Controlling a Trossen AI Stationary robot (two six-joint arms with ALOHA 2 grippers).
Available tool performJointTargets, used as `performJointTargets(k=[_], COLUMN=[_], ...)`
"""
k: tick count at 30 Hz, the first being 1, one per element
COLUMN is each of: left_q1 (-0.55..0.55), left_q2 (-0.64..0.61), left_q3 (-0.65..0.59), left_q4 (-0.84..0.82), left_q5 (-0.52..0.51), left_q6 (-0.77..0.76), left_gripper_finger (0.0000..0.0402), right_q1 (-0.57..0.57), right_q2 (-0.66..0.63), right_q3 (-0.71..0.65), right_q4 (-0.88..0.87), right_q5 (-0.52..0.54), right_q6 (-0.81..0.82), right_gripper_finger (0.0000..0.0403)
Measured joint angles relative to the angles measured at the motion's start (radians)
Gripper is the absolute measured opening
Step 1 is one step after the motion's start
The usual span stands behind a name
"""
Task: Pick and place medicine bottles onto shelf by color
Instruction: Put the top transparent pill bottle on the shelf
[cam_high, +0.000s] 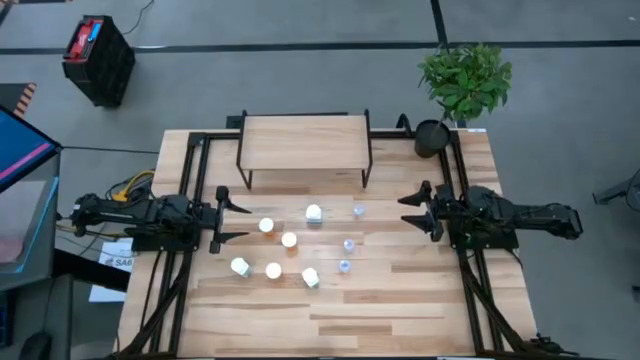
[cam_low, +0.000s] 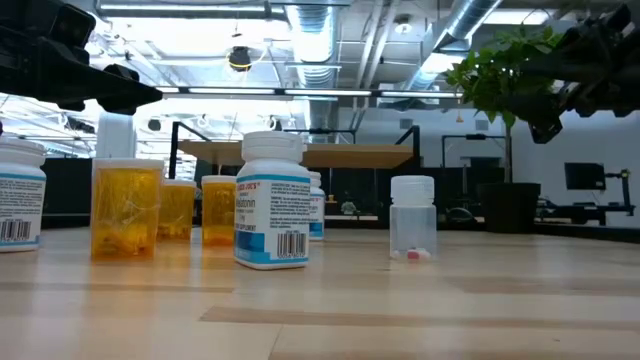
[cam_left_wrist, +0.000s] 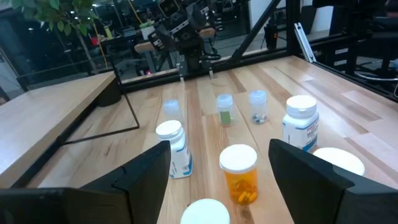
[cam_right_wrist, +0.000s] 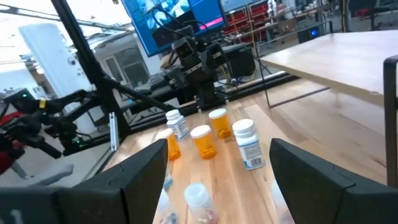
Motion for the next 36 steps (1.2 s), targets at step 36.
performJointTargets(k=[36], left_q1=[0.000], left_q2=[0.000], left_q3=[0.000], left_q4=[0.002], left_q5=[-0.025], left_q6=[0.079], left_gripper_finger=[0.0261], right_q1=[-0.037], right_q2=[1.316], right_q3=[1.061], right_q4=[-0.812], right_q5=[-0.052], right_q6=[-0.425], right_gripper_finger=[0.0306])
